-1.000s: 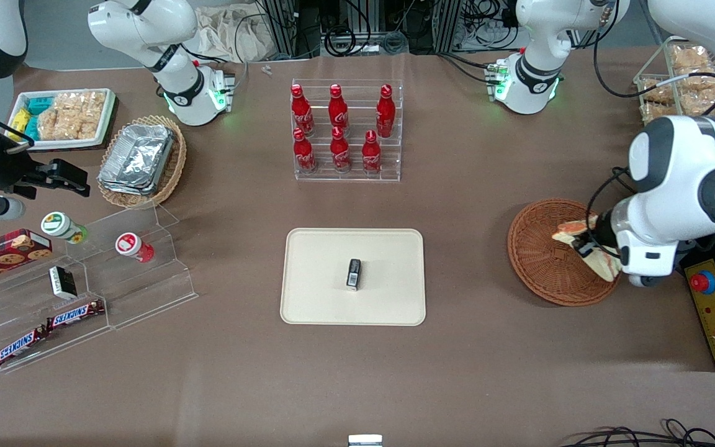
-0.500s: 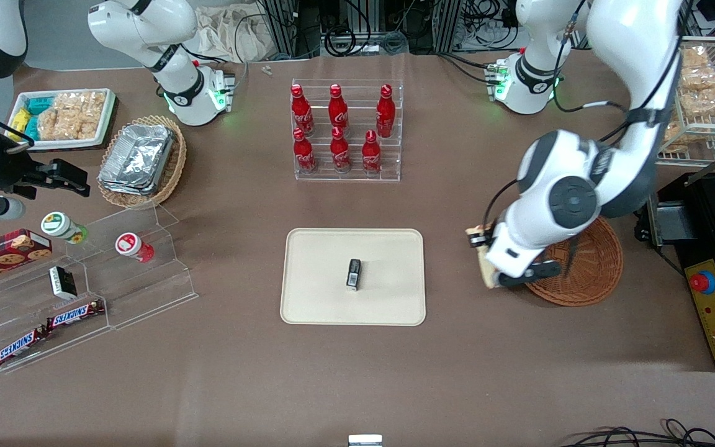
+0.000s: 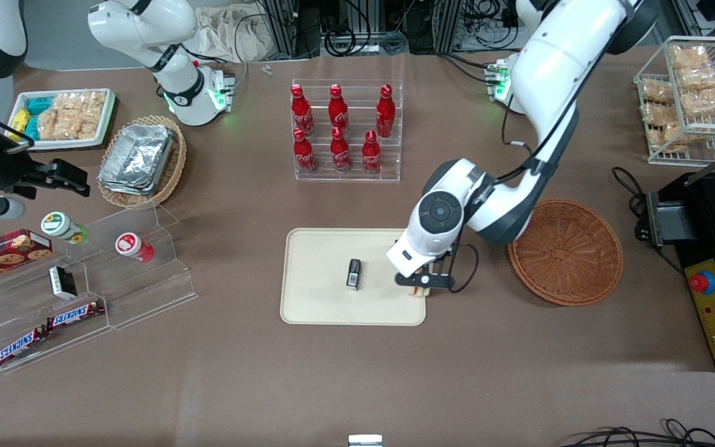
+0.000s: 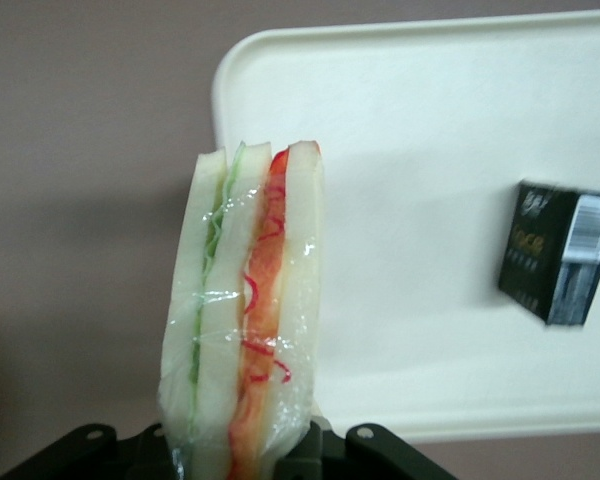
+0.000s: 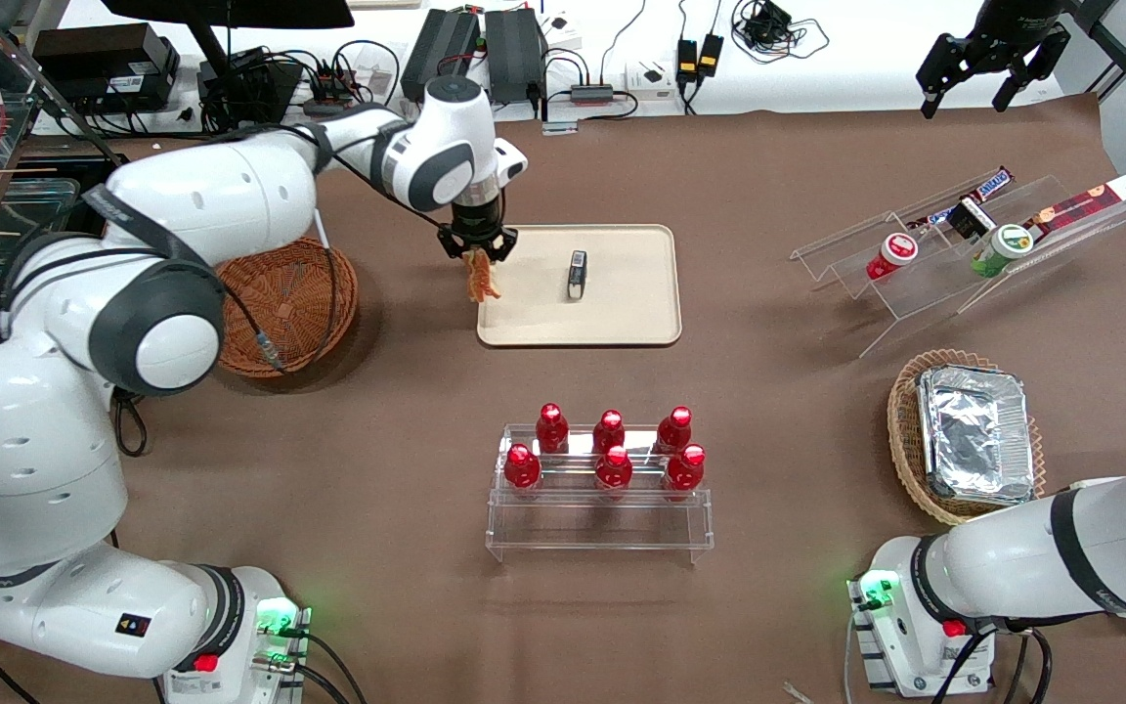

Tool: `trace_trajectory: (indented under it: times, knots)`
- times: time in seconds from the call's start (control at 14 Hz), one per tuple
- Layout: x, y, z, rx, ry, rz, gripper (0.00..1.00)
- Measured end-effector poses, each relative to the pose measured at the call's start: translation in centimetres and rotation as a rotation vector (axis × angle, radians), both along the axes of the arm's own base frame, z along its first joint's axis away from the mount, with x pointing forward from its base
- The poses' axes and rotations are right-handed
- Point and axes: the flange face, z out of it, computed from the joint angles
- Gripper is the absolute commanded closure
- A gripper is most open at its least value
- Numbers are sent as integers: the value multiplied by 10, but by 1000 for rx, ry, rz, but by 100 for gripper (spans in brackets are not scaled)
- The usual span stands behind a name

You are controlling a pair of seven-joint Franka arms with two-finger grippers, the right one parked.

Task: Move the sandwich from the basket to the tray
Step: 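Lower the sandwich onto the tray beside the black object and release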

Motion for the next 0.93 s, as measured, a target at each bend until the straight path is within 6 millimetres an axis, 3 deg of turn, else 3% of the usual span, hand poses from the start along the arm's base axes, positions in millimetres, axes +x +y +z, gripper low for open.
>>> trace_trajectory:
  times: [0.07,0.14,0.21,0.36,0.57,0.71,0.93]
  knots:
    - [2,-2,-15,-12,-4,0,79]
    - [4,-2,-28,-23,-8,2,47]
    - [5,-3,-37,-29,-15,1,1]
    - [6,-3,-50,-22,-39,-19,1]
    - [15,-1,-40,-31,-68,-6,1]
    - [28,3,-13,-42,-102,30,1]
    - [39,22,48,-20,-135,79,1]
